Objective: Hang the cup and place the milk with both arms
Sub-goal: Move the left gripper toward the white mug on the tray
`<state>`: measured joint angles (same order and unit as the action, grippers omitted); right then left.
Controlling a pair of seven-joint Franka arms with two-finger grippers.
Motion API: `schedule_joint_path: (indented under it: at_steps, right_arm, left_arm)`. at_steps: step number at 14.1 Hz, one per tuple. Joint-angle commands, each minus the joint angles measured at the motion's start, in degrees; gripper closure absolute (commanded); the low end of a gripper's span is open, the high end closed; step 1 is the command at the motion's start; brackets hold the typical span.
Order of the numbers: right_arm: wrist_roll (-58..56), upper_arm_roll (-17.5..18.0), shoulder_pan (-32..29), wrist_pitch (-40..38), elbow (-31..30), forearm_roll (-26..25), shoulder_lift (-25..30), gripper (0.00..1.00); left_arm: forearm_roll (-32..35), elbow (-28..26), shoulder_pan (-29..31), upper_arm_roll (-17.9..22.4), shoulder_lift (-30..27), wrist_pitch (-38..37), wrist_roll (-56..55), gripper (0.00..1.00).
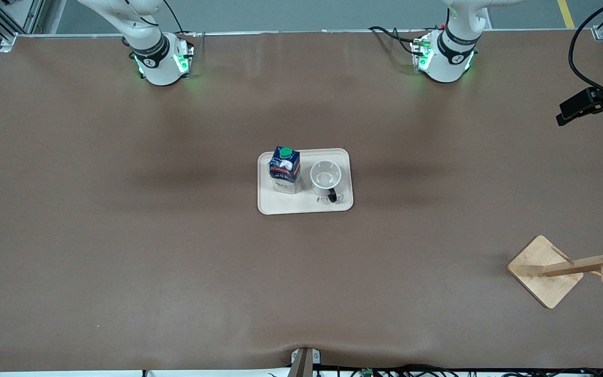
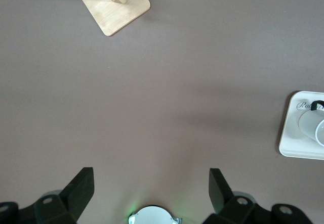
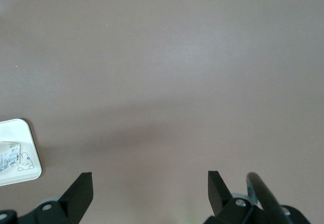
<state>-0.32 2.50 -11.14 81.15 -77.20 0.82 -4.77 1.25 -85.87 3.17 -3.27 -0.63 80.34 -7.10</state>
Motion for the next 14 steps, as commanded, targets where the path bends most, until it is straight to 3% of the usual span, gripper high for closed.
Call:
schedule_joint_path:
  at_steps: [1,6,12,14]
  right_arm:
    - [-0.12,0.75,-0.46,-0.20,0.56,0.14,-0.15,0.00]
    - [-0.12,0.75,-0.38,-0.03,0.56,0.23,-0.15,0.00]
    - [-0.12,0.93,-0.20,4.88,0.56,0.32,-0.94,0.00]
    - [-0.12,0.93,-0.55,5.60,0.56,0.32,-1.46,0.00]
  left_arm:
    - [0.95,0.96,0.17,-0.07,0.28,-1.07,0.95,0.00]
    - [5.34,2.45,-0.79,-0.95,0.28,-1.07,1.03,0.00]
    - [4.38,1.05,-0.79,-5.95,-0.16,-0.98,-0.20,0.00]
    - [1.32,-0.34,-0.97,-6.39,0.11,0.16,-0.89,0.00]
